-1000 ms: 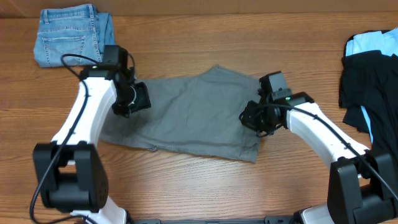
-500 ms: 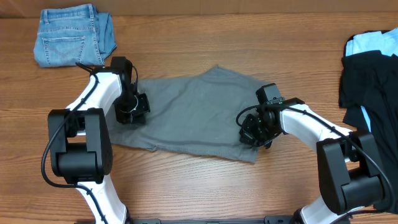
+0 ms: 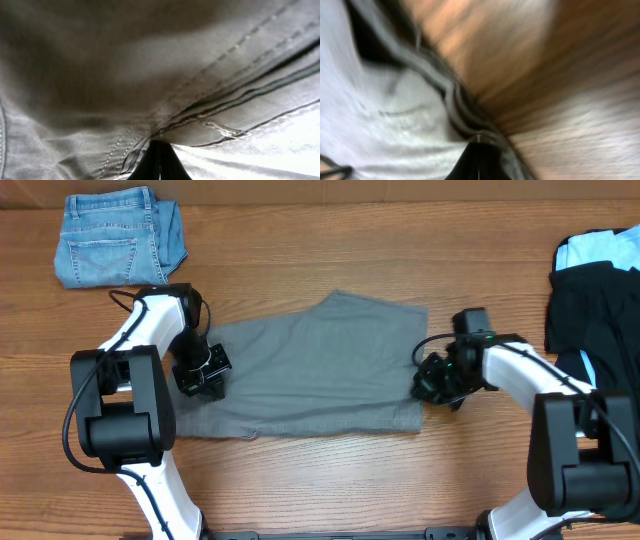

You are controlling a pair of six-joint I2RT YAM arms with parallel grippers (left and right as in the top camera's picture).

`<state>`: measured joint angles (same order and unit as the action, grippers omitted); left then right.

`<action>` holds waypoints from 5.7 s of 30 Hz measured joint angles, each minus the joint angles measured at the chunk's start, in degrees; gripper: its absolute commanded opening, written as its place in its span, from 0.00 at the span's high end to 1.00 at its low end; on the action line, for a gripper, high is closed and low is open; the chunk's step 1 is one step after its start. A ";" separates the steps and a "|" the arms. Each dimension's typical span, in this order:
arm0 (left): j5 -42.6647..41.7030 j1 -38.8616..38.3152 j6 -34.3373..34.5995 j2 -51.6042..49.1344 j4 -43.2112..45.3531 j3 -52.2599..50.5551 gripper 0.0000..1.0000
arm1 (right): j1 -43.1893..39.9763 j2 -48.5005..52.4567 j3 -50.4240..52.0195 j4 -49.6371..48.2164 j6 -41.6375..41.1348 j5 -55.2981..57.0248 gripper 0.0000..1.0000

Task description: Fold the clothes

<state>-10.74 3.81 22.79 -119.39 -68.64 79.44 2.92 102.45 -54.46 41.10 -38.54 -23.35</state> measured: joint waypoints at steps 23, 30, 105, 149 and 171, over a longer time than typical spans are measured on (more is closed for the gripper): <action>1.90 0.83 -2.67 22.32 4.24 -1.92 0.00 | -3.41 1.20 -27.08 21.88 12.26 7.69 0.00; 6.71 0.85 -3.76 24.13 5.49 -1.90 0.00 | -3.41 1.20 -27.08 22.01 12.79 7.69 0.00; 12.68 5.97 -4.02 22.34 9.22 -1.92 0.00 | -3.30 1.20 -27.08 23.34 13.14 7.04 0.00; 3.65 15.76 -13.31 1.18 -3.72 3.43 0.96 | 0.66 1.20 -26.56 24.85 20.55 7.04 0.00; 5.62 -8.68 -2.78 20.65 -9.73 12.44 0.96 | 11.43 1.20 -12.39 6.14 17.53 2.12 0.06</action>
<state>-5.13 -4.86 20.01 -98.74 -78.37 91.88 14.35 103.66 -66.85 47.24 -21.02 -21.23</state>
